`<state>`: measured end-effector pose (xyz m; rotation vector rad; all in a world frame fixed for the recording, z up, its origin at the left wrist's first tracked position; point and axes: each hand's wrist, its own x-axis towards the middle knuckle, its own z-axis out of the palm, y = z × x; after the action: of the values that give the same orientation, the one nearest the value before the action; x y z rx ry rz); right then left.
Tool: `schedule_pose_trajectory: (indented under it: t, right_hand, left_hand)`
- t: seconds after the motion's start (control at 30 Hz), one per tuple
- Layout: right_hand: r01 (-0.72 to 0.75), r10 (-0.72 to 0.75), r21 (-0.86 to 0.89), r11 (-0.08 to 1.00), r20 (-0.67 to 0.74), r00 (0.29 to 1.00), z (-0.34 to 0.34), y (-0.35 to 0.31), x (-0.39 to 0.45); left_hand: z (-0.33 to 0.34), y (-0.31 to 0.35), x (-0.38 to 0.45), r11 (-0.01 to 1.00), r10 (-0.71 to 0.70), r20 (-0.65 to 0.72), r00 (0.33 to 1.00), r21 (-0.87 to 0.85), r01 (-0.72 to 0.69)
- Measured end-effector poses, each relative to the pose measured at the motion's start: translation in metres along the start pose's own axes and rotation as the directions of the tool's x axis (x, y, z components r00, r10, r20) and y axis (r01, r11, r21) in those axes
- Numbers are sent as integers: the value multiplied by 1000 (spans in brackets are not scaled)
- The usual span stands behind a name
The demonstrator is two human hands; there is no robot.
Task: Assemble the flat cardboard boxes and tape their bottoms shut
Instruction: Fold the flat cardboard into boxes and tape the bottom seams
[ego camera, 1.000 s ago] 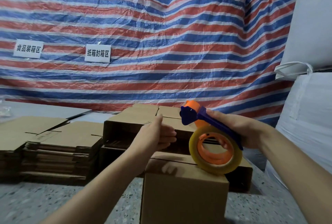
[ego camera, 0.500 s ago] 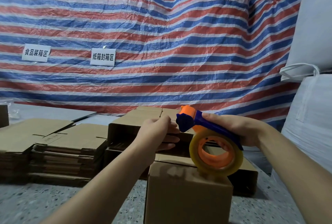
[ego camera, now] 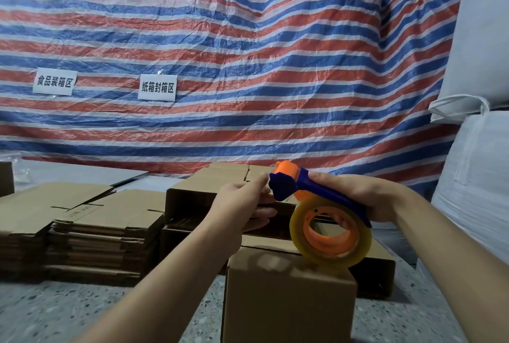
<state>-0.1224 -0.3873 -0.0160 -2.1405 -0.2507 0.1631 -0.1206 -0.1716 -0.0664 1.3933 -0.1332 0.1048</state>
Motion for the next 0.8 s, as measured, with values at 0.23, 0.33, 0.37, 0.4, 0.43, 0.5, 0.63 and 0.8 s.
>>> schedule_pose_trajectory:
  t: [0.23, 0.33, 0.37, 0.4, 0.43, 0.5, 0.63, 0.8]
  right_hand:
    - [-7, 7, -30, 1000, 14, 1000, -1, -2, 2]
    - [-20, 24, -93, 995, 37, 999, -3, -8, 5]
    - [-25, 31, -120, 992, 47, 998, -4, -10, 5]
    - [-36, 45, -148, 988, 55, 997, -5, -13, 6]
    - [-53, 65, -173, 983, 62, 996, -7, -15, 6]
    - [-93, 110, -197, 976, 75, 991, -8, -18, 5]
    - [-142, 163, -229, 963, 73, 984, -12, -20, 6]
    - [-235, 261, -269, 934, 63, 963, -23, -21, 1]
  left_hand:
    - [10, -22, -10, 999, 34, -126, 991, -6, -36]
    - [12, -27, -12, 998, 42, -211, 977, -28, -49]
    - [11, -29, -11, 998, 44, -227, 973, -28, -52]
    - [11, -30, -10, 998, 52, -237, 970, -15, -57]
    - [11, -33, -9, 998, 62, -240, 969, 5, -63]
    - [11, -38, -7, 997, 77, -242, 967, 25, -73]
    - [9, -43, -1, 999, 49, -283, 958, 3, -51]
    - [5, -41, -5, 982, -45, -322, 946, -186, -16]
